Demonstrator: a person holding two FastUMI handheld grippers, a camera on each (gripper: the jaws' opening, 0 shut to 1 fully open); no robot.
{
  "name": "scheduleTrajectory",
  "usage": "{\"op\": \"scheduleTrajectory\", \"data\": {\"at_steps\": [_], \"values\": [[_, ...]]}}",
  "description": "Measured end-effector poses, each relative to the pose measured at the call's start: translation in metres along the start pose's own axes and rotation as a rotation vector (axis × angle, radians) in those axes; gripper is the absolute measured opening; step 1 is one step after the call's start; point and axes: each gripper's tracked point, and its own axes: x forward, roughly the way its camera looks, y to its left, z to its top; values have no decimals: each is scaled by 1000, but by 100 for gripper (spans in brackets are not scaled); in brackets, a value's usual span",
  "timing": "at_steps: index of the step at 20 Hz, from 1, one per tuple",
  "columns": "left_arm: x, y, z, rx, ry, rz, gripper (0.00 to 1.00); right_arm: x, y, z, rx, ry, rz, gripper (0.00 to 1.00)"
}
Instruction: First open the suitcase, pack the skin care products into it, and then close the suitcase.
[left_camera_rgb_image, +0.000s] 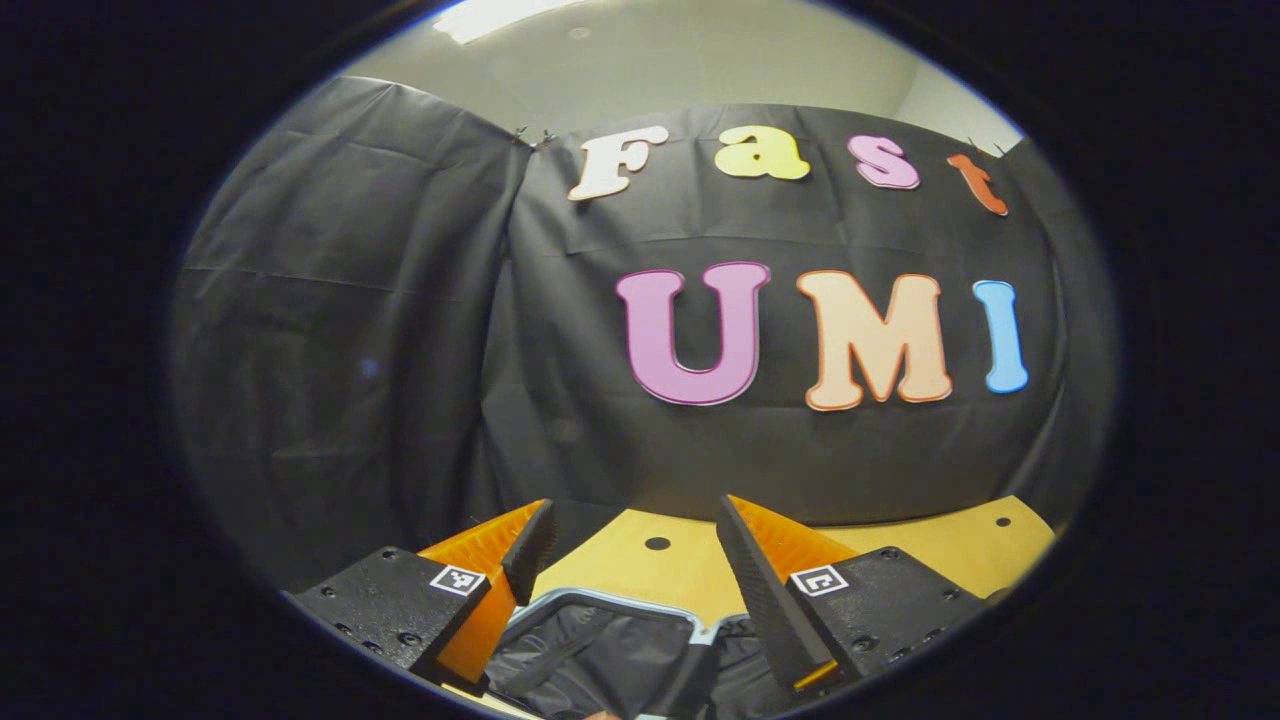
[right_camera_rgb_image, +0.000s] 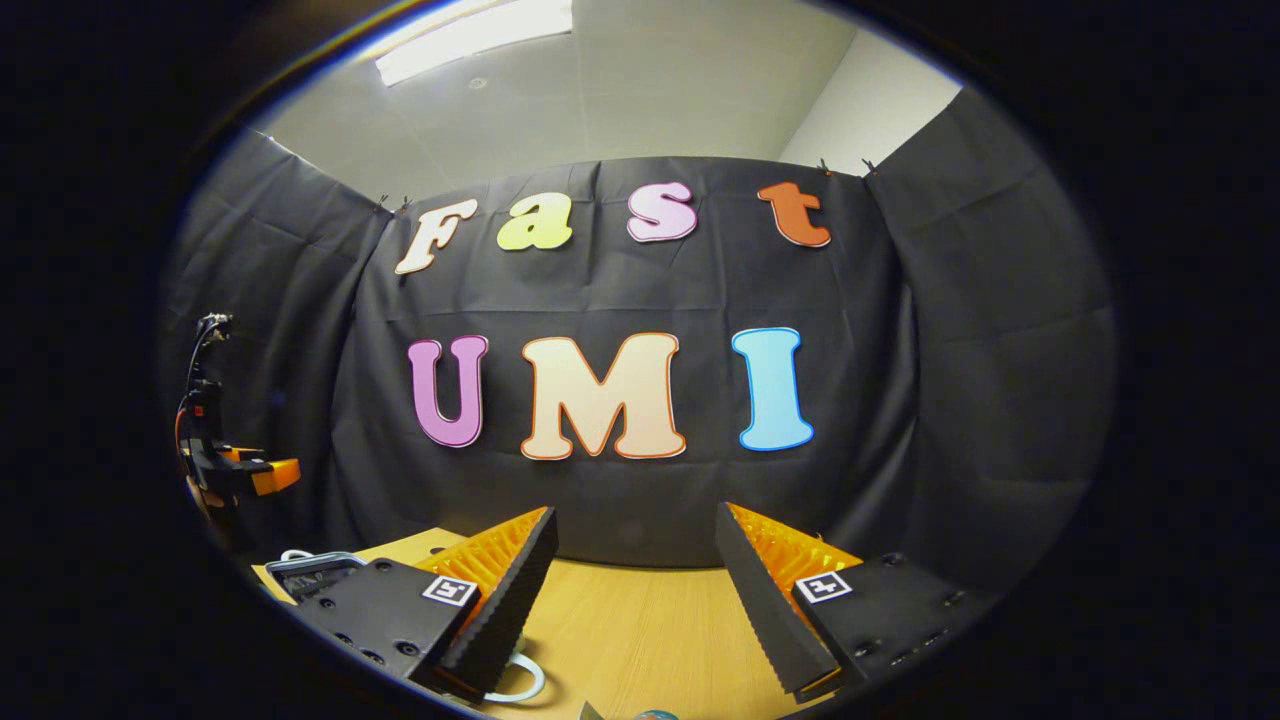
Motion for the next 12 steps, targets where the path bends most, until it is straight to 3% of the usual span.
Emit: {"op": "scheduleTrajectory", "data": {"at_steps": [7,12], "values": [[-41,-102,0,-12,14,-136,95,-10,-33,-8,14,-1,-1,99],[-66,-174,-31,-21,74,-246,95,-21,-53,-20,10,20,3,99]]}}
